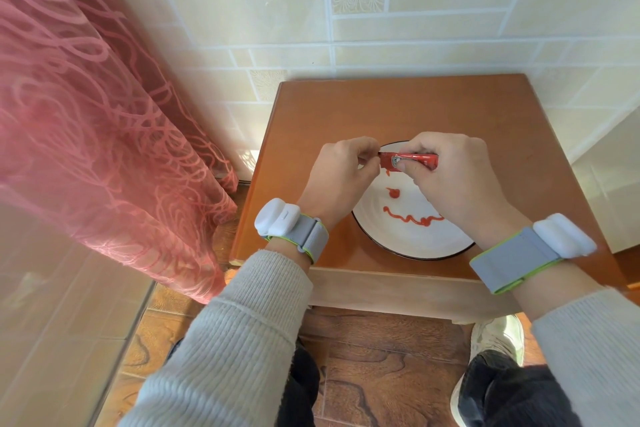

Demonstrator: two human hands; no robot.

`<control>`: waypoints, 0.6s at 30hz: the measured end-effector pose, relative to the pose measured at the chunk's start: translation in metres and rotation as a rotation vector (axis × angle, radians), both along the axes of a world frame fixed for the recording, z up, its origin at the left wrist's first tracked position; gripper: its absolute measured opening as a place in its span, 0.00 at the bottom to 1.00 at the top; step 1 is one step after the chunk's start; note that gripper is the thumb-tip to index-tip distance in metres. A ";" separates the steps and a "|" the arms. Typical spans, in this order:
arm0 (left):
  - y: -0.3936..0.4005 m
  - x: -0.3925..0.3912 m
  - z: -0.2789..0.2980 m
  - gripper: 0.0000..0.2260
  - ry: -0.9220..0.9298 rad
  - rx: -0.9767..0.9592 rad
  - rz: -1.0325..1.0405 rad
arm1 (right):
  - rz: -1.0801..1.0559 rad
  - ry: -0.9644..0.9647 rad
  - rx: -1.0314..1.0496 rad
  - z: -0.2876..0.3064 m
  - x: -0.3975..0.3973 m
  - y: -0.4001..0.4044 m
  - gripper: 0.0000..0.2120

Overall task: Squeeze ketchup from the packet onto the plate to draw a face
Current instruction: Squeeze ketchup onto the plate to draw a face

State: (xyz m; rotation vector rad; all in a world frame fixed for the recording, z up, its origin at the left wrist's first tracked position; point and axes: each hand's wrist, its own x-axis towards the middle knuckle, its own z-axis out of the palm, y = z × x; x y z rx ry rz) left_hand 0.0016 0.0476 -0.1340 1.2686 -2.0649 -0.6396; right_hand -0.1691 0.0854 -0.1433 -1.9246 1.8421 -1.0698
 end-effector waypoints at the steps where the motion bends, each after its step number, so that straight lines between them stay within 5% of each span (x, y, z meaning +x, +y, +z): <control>1: 0.000 0.000 0.000 0.04 0.009 -0.005 0.002 | 0.004 -0.007 -0.007 0.001 0.001 0.001 0.02; 18: -0.012 -0.007 -0.005 0.03 -0.041 -0.052 -0.015 | 0.024 -0.035 -0.101 0.002 -0.006 0.006 0.12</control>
